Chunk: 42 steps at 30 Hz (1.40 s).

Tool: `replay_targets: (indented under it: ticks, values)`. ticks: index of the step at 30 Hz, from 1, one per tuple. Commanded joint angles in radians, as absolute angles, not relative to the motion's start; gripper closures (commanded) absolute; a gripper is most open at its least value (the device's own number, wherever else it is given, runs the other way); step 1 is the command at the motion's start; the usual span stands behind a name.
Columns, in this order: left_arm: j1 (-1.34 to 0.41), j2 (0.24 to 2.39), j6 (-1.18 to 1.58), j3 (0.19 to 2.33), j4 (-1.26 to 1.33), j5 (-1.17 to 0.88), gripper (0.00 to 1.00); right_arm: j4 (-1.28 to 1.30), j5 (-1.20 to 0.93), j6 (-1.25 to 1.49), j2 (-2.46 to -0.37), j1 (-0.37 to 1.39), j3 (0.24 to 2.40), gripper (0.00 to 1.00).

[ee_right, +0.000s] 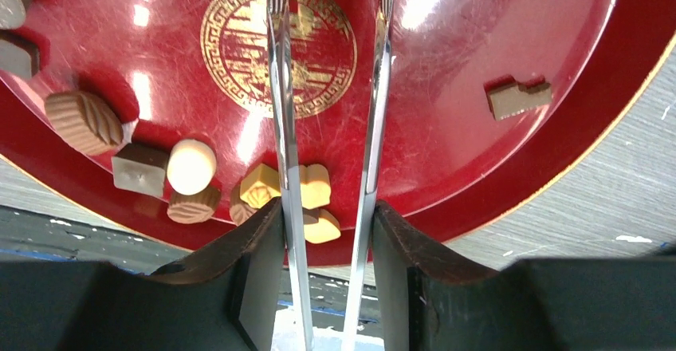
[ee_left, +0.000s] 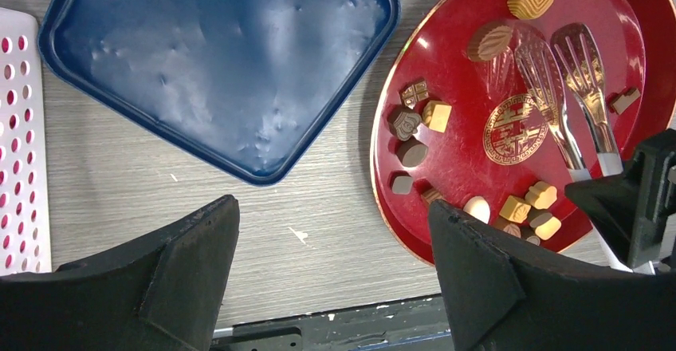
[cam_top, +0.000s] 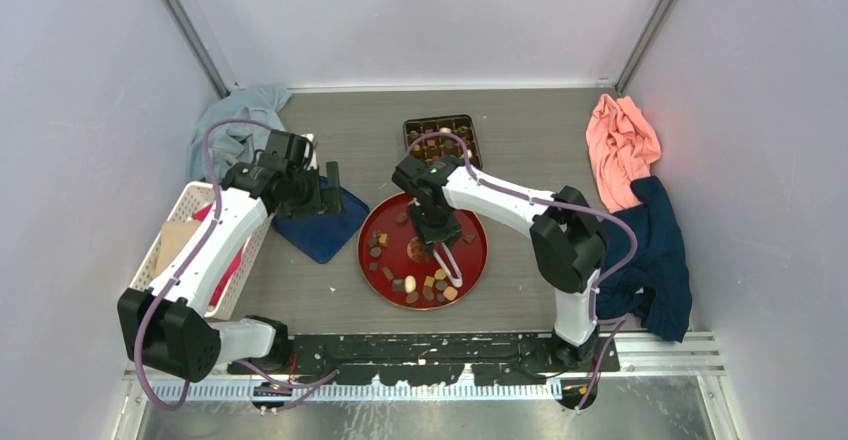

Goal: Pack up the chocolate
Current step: Pick up the fake chocolate from the plate.

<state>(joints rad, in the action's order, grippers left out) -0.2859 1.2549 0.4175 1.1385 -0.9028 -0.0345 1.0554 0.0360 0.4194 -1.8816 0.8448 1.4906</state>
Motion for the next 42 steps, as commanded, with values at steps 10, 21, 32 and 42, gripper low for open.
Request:
replay_targets:
  ticks: [10, 21, 32, 42]
  values:
    - [-0.281, 1.257, 0.397, 1.181, -0.897, -0.008, 0.11, 0.987, 0.014, 0.404, -1.97, 0.8, 1.611, 0.52]
    - [-0.281, 1.277, 0.399, 1.186, -0.885, 0.006, 0.11, 1.017, -0.049, 0.36, -2.053, 0.753, 1.707, 0.51]
    - [-0.281, 1.291, 0.399, 1.192, -0.884, 0.03, 0.11, 1.081, -0.049, 0.352, -2.003, 0.753, 1.729, 0.73]
    - [-0.281, 1.306, 0.397, 1.201, -0.882, 0.025, 0.11, 1.162, -0.027, 0.348, -1.906, 0.751, 1.749, 0.81]
